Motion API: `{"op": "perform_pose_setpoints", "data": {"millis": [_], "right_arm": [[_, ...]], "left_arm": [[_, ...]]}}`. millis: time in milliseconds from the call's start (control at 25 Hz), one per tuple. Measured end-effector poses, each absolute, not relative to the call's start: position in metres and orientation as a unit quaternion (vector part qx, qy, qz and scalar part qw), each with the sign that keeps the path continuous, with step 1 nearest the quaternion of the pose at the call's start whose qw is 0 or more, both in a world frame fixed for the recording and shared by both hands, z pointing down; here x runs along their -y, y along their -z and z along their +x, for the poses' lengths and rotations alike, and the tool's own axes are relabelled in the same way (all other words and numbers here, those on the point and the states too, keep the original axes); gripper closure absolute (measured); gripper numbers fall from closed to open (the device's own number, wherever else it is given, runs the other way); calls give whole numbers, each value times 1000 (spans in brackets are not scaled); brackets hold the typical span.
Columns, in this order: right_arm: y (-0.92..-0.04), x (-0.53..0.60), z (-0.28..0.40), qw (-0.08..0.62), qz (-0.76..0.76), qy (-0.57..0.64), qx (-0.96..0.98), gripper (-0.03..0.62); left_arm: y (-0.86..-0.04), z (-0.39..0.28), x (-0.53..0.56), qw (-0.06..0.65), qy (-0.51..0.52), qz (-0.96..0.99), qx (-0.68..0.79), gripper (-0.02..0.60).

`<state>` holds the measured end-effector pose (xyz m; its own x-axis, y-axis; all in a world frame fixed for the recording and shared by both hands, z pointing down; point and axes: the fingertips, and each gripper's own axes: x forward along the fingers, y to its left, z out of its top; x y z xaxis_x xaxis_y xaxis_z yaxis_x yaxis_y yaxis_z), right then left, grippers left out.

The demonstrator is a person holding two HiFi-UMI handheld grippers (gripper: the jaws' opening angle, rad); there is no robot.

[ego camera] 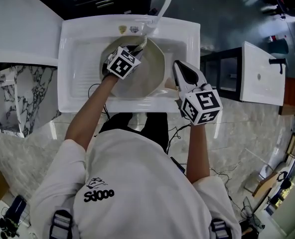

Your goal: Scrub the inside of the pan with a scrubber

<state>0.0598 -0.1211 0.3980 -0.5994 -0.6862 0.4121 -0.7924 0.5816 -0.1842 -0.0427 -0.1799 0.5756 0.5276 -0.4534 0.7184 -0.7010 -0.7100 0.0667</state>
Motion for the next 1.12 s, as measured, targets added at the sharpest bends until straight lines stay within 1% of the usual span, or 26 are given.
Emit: {"op": "perform_pose_setpoints", "data": {"millis": [280,600,1120], "right_arm": [[-410,112,64,161,433,-181,868,585],[-417,107,73,163,450,-193,857,585],[-437,108,78,159,458,-213,848,585]], "left_arm": [[-593,-26,182,175,-358,865,305,511],[-617,-7,189,199,-359,867,282,509],[-625,9,195,231,-340,865,288,506]]}}
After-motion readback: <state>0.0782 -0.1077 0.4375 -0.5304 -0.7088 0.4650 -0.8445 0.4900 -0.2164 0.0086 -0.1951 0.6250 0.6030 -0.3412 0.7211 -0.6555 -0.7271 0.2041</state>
